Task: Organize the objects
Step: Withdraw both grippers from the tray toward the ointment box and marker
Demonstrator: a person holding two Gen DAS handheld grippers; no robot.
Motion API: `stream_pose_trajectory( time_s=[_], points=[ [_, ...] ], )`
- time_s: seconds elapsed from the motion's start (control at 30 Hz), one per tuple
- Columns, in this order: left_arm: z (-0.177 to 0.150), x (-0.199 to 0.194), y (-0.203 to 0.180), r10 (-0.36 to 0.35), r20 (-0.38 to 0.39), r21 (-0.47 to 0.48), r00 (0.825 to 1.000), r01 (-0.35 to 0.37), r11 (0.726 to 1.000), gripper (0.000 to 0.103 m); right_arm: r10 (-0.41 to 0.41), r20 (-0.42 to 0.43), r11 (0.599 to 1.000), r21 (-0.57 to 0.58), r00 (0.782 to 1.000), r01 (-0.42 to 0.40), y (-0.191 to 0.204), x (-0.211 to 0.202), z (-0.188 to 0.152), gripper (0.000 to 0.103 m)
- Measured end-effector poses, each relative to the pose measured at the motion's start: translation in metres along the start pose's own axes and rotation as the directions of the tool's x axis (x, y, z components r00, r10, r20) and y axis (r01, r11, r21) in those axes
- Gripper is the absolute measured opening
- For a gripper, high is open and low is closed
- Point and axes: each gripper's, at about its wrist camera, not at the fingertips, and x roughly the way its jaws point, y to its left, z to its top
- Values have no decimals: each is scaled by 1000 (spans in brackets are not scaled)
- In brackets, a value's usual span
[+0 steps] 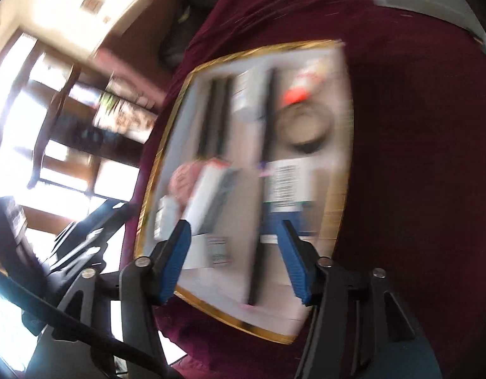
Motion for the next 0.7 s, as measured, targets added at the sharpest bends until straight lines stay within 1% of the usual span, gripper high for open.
stream_pose_trajectory(
  time_s=[0.1, 0.17, 0.23, 0.33, 0.4, 0.47, 0.53, 0.63, 0.7],
  points=[
    [7, -18, -18, -49, 57, -1, 997, 49, 999, 45, -47, 58, 994, 104, 997, 41, -53, -33, -2, 57],
    [9, -27, -35, -81, 91, 12, 993, 80, 997, 46, -88, 102, 979, 192, 991, 67, -97, -60, -6, 57],
    [8, -31, -54, -106, 103, 36, 989, 102, 994, 47, -132, 149, 949, 303, 980, 82, -144, -90, -12, 57],
    [5, -30, -82, -139, 85, 78, 987, 132, 988, 47, -189, 196, 886, 456, 962, 81, -224, -138, -16, 58],
    [1, -28, -96, -154, 66, 94, 986, 147, 985, 47, -246, 198, 839, 534, 949, 107, -270, -164, -18, 58],
    [-3, -24, -110, -169, 44, 99, 985, 164, 981, 47, -278, 200, 810, 574, 940, 118, -308, -186, -15, 61],
    [-7, -21, -123, -179, 19, 95, 984, 176, 980, 47, -311, 175, 783, 605, 934, 147, -338, -194, -9, 61],
    [-14, -22, -142, -190, 1, 95, 982, 189, 977, 47, -324, 145, 764, 623, 935, 168, -366, -192, 5, 61],
    [-17, -21, -152, -191, -6, 95, 982, 190, 977, 47, -316, 116, 770, 611, 942, 183, -375, -181, 17, 60]
  ],
)
